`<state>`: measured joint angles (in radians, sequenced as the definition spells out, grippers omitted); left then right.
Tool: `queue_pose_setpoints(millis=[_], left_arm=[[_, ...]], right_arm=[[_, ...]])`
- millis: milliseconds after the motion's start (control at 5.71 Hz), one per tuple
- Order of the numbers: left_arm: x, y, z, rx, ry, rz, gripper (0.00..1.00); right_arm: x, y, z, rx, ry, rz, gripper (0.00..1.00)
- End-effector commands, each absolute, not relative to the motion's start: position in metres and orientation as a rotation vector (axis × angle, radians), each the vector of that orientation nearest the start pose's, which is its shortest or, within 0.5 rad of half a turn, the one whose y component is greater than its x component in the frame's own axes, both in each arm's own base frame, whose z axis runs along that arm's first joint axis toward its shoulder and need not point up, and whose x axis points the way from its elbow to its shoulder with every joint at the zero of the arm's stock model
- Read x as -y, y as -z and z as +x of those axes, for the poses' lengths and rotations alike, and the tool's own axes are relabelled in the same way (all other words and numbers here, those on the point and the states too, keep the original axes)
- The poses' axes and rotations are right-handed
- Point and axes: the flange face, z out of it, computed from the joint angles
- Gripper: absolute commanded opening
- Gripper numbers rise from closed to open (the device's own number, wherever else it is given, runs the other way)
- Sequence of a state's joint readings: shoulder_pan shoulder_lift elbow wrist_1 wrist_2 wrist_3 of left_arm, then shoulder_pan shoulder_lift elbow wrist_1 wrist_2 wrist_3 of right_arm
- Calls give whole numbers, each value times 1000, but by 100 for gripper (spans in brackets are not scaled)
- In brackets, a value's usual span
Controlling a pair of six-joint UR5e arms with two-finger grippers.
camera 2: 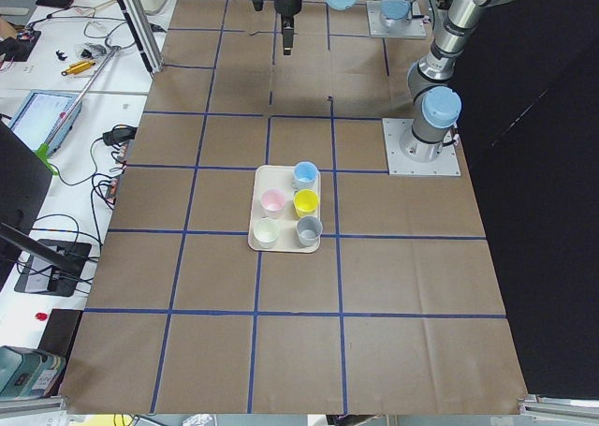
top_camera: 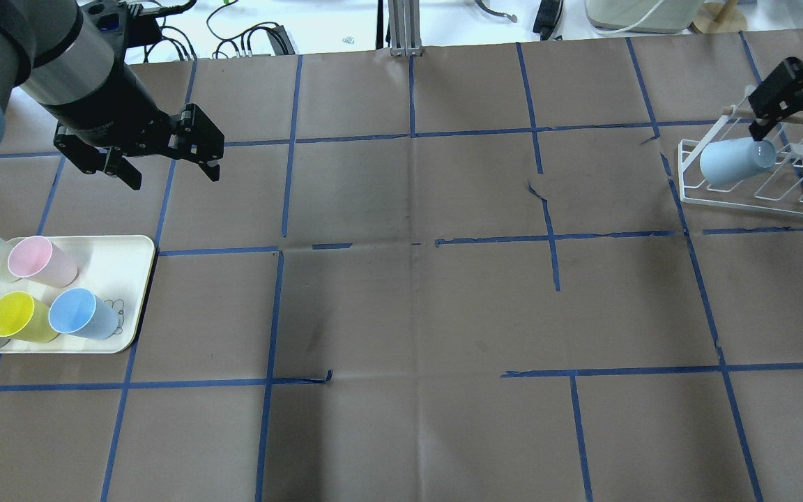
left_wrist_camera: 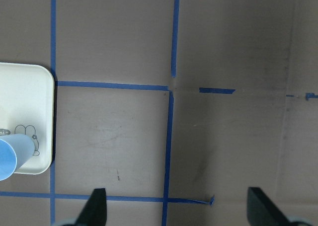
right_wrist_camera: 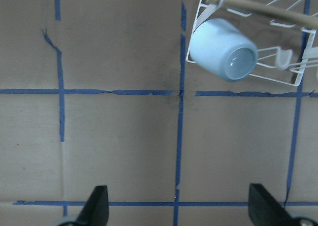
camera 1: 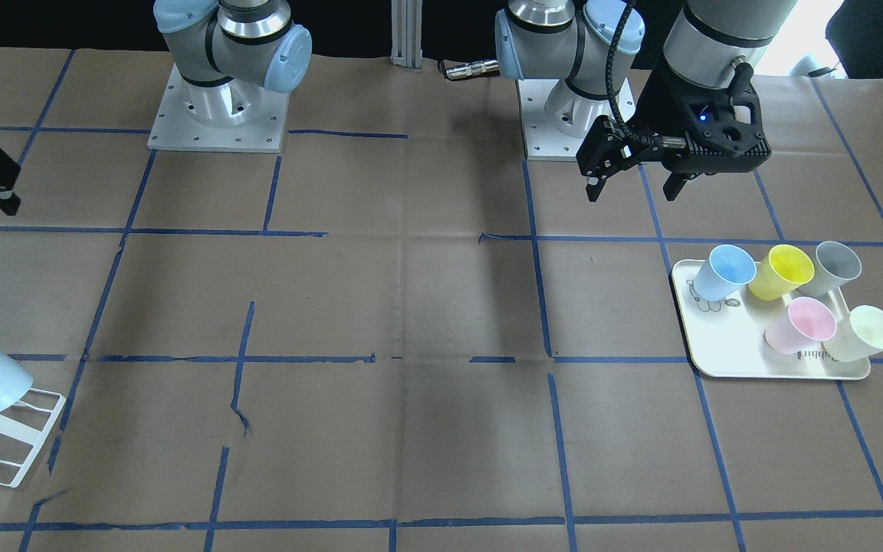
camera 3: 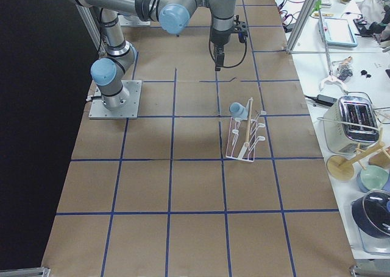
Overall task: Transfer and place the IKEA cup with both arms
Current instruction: 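Lower the right gripper around the hanging light blue cup and close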
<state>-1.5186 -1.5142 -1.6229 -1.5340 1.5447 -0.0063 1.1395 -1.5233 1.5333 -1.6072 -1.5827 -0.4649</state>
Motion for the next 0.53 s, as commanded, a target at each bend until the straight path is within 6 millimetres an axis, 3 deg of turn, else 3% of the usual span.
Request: queue_pose_setpoints(millis=[0, 350], left_arm=[[478, -492, -112, -3165, 62, -87, 98], [478, -492, -112, -3165, 62, -89, 98]], right_arm=[[564, -450, -149, -3193, 115, -209, 100], [597, -406, -180, -3179, 104, -254, 100]])
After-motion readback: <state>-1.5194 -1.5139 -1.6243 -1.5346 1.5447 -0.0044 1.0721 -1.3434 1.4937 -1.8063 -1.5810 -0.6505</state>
